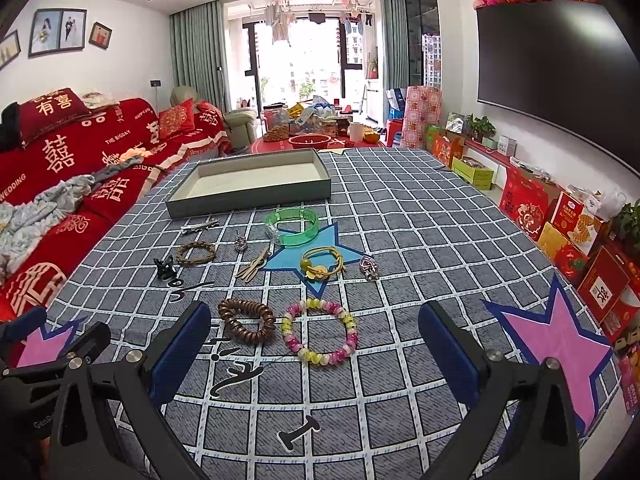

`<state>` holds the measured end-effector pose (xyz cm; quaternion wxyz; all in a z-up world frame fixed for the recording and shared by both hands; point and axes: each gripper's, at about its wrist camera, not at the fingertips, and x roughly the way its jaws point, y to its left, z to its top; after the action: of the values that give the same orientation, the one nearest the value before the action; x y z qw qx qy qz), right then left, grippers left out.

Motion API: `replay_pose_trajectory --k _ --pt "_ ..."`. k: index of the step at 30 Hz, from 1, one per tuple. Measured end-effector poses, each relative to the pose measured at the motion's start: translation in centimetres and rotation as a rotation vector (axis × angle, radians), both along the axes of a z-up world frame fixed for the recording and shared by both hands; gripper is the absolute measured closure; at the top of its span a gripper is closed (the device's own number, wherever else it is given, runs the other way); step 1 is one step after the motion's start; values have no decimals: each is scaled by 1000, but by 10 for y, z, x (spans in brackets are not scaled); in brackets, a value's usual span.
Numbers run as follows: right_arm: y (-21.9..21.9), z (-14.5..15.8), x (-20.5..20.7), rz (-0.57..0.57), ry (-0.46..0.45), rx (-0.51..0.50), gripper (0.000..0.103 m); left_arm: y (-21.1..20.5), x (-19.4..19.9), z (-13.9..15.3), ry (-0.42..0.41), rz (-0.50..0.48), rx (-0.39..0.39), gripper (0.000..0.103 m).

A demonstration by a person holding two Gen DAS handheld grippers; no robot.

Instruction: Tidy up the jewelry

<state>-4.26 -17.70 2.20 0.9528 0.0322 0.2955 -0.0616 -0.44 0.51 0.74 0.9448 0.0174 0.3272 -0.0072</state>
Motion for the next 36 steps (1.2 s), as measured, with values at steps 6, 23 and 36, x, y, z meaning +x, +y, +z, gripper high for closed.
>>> replay_pose_trajectory --k 6,23,36 --pt "1 2 0 -1 -3 1 0 -1 -1 1 -5 -2 4 0" --pt "2 10 -8 -1 -8 7 0 -1 -3 2 -4 -1 3 0" --pt "1 7 -8 2 -10 6 0 0 -3 2 -5 -1 2 0"
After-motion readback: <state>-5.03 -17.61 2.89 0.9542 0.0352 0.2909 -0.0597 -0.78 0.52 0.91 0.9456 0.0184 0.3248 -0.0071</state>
